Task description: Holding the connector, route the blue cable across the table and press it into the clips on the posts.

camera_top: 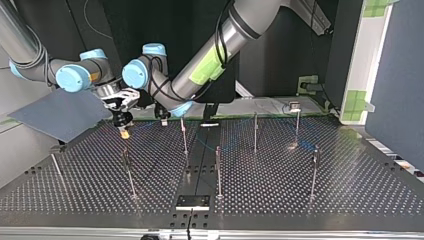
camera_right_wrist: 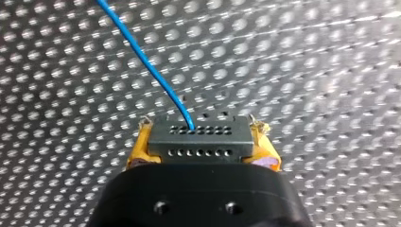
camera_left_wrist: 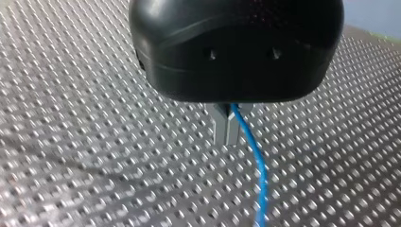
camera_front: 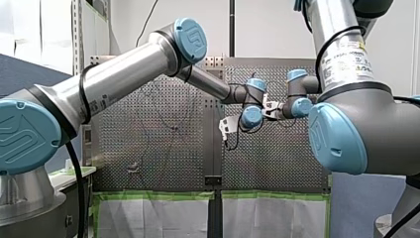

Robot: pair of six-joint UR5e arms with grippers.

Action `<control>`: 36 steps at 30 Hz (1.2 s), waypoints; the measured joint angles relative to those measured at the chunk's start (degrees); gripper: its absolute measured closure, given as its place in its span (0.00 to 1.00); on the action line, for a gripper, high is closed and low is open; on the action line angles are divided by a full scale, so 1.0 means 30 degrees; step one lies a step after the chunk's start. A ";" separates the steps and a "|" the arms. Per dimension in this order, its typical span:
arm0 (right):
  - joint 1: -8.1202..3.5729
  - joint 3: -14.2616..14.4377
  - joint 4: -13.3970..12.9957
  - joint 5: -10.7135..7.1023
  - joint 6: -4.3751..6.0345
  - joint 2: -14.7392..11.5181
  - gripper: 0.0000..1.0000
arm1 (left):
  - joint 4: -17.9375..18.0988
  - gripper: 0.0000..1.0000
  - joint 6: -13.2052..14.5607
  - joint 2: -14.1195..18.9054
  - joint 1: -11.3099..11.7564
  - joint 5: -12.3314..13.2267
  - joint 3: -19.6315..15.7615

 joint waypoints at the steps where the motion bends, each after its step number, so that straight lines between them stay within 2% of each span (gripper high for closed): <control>1: 0.0005 -0.0005 0.0035 -0.0002 0.0139 -0.0220 1.00 | 0.0148 0.99 0.0122 0.0159 -0.0013 0.0143 -0.0155; 4: 0.0013 -0.0012 0.0128 -0.0011 0.0502 -0.0739 1.00 | 0.0654 0.99 0.0580 0.0675 -0.0063 0.0470 -0.0671; 7: 0.0025 -0.0074 0.0428 -0.0016 0.0695 -0.1248 1.00 | 0.1158 0.99 0.0886 0.1185 -0.0154 0.0505 -0.1183; 11: 0.0031 -0.0198 0.1001 -0.0021 0.0774 -0.1894 1.00 | 0.1697 0.99 0.1055 0.1889 -0.0319 0.0462 -0.1883; 16: -0.0063 -0.0293 0.1738 -0.0038 0.0890 -0.2800 1.00 | 0.1763 0.99 0.1209 0.2734 -0.0477 0.0439 -0.2720; 25: 0.0030 -0.0457 0.2221 -0.0072 0.0938 -0.4444 1.00 | 0.1917 0.99 0.1662 0.4453 -0.0542 0.0429 -0.4384; 29: 0.0068 -0.0730 0.2587 -0.0067 0.0911 -0.5006 1.00 | 0.2264 0.99 0.2206 0.5152 -0.0534 0.0453 -0.4366; 36: 0.0098 -0.0833 0.2878 -0.0008 0.0971 -0.5933 1.00 | 0.2152 0.99 0.2505 0.6306 -0.0405 0.0561 -0.3452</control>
